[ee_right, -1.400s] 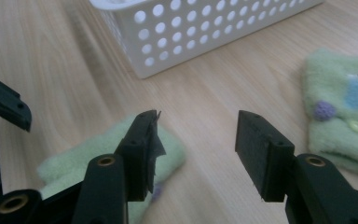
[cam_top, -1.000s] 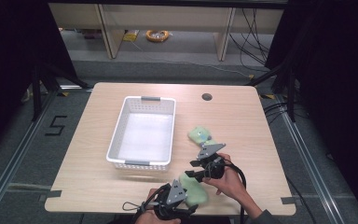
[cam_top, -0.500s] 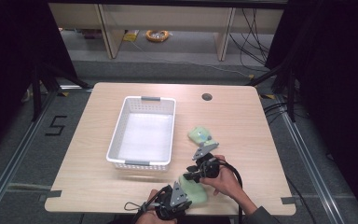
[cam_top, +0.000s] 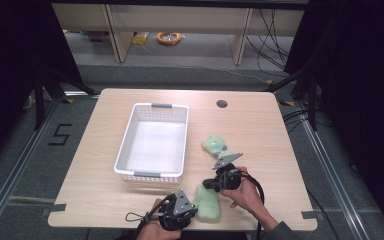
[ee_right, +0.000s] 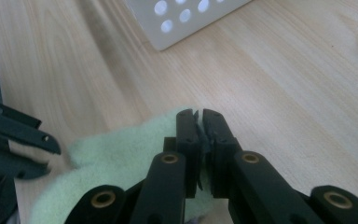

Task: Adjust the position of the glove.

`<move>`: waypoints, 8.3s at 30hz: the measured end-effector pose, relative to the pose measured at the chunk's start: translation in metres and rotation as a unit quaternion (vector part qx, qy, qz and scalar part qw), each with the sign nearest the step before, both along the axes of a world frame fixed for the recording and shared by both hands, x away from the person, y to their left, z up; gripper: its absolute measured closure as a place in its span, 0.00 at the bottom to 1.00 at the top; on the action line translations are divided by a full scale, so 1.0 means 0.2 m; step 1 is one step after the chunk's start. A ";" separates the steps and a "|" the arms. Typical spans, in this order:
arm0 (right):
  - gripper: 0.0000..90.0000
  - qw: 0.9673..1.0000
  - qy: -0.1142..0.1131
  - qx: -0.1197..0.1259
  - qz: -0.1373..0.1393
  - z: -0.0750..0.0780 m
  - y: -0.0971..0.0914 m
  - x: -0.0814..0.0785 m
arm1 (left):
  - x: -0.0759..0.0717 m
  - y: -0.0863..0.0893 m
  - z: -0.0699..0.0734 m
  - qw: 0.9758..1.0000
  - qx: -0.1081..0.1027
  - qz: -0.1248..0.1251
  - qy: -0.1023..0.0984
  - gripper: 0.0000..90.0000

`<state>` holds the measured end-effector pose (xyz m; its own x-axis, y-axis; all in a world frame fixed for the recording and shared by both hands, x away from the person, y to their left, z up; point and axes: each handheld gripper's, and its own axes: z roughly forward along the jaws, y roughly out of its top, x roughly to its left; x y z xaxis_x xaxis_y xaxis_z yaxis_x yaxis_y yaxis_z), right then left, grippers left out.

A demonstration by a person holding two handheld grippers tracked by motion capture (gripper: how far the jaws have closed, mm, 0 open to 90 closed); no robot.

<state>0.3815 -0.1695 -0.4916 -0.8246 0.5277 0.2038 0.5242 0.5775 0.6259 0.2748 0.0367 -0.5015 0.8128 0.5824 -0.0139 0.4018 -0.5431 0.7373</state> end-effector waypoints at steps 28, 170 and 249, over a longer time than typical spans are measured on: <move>0.96 0.998 0.019 0.046 -0.048 0.03 -0.11 -0.05 | 0.06 -0.02 0.00 1.000 0.018 -0.005 -0.004 0.87; 0.92 0.992 -0.091 0.023 0.082 0.32 -0.20 0.00 | 0.02 0.32 0.02 0.993 -0.070 0.075 0.066 0.33; 0.55 0.999 -0.005 0.024 -0.047 0.13 -0.36 -0.22 | 0.08 0.07 0.11 0.991 -0.113 0.042 0.065 0.55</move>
